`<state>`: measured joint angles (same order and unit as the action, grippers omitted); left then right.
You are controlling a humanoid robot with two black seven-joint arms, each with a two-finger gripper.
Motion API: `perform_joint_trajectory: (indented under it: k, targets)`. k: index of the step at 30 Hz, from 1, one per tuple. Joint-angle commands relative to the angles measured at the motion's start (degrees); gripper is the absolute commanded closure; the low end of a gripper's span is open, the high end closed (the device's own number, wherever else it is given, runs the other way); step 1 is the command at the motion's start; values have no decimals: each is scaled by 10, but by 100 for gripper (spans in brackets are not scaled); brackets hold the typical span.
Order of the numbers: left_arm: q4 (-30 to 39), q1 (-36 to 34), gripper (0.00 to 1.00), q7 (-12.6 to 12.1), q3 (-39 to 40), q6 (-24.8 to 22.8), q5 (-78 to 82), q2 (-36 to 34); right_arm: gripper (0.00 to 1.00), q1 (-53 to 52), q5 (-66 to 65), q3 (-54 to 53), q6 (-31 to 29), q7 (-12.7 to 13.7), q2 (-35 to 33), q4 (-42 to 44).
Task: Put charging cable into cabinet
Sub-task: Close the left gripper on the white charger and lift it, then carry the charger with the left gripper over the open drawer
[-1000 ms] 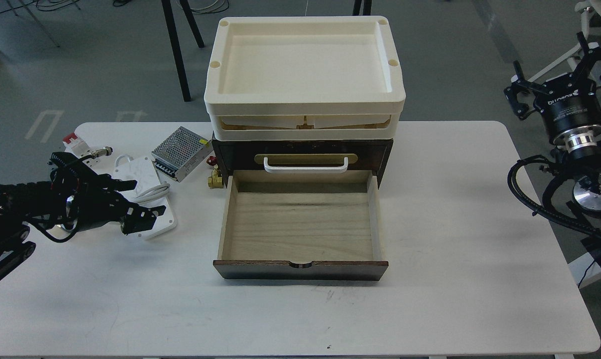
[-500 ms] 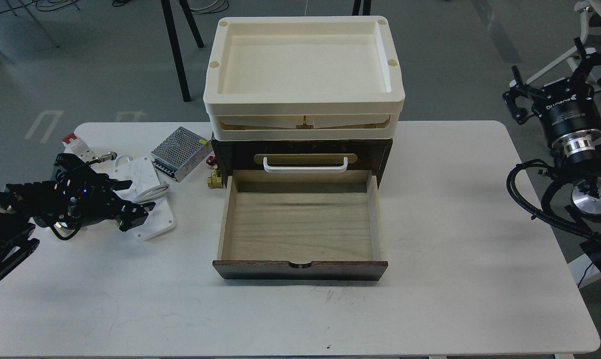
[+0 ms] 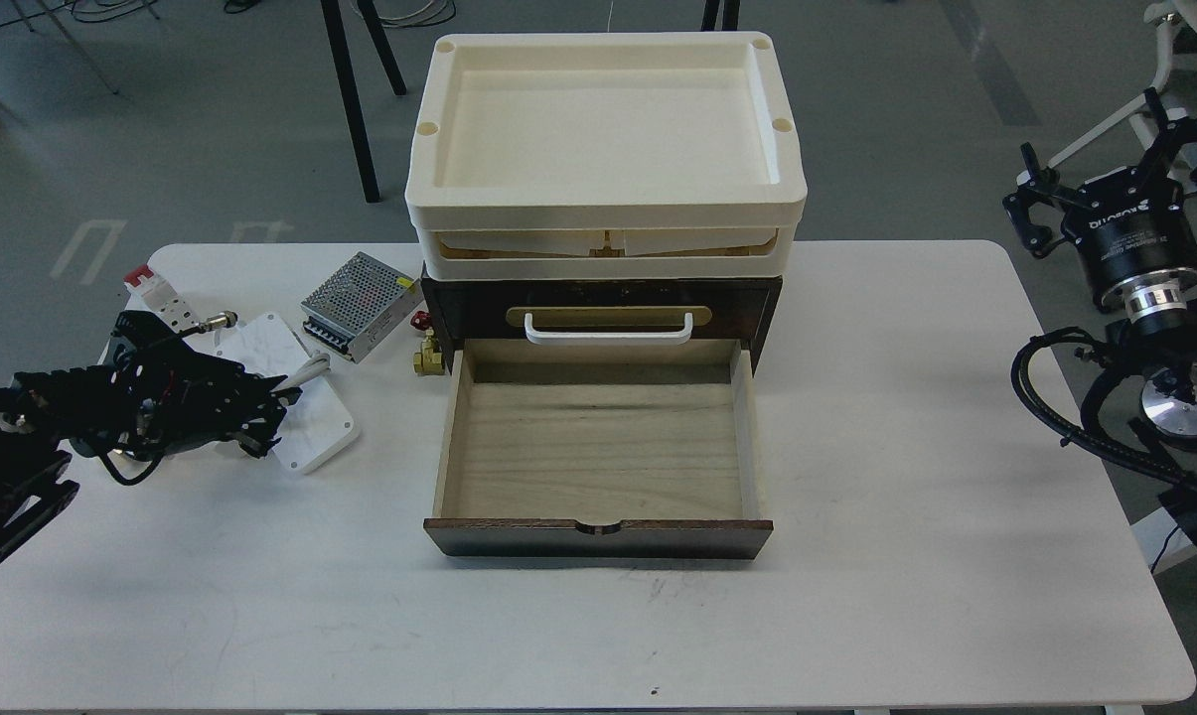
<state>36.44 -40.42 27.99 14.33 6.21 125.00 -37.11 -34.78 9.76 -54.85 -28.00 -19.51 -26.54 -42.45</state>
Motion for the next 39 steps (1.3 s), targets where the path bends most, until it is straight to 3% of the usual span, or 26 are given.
perform_joint_trajectory:
  k: [1, 5, 11, 15, 18, 21, 26, 32, 39]
  targets:
    - [6, -3, 100, 0, 3, 24, 0, -2, 0, 1, 0, 0, 0, 0, -2, -1]
    - [68, -28, 100, 0, 2, 23, 0, -60, 0, 1, 0, 0, 0, 0, -4, -1]
    - [333, -26, 100, 0, 3, -26, 0, -249, 0, 1, 0, 0, 0, 0, -6, 3]
    - [490, -25, 100, 0, 2, -31, -39, -367, 0, 1, -1, 0, 0, 0, -14, 3]
    - [585, -25, 100, 0, 3, -31, -95, -415, 0, 1, -1, 0, 0, 0, -18, 4]
    - [647, -24, 100, 0, 2, -31, -138, -416, 0, 2, -2, 2, 0, 0, -18, 6]
    - [649, -7, 100, 0, 0, -33, -185, -335, 0, 1, -2, 3, 0, 3, -18, 30]
    - [614, 6, 100, 0, -1, -78, -304, -199, 0, 1, -2, 4, 0, 4, -30, 36]
    - [487, 6, 100, 0, -2, -82, -311, -90, 0, 1, -2, 5, 0, 4, -34, 35]
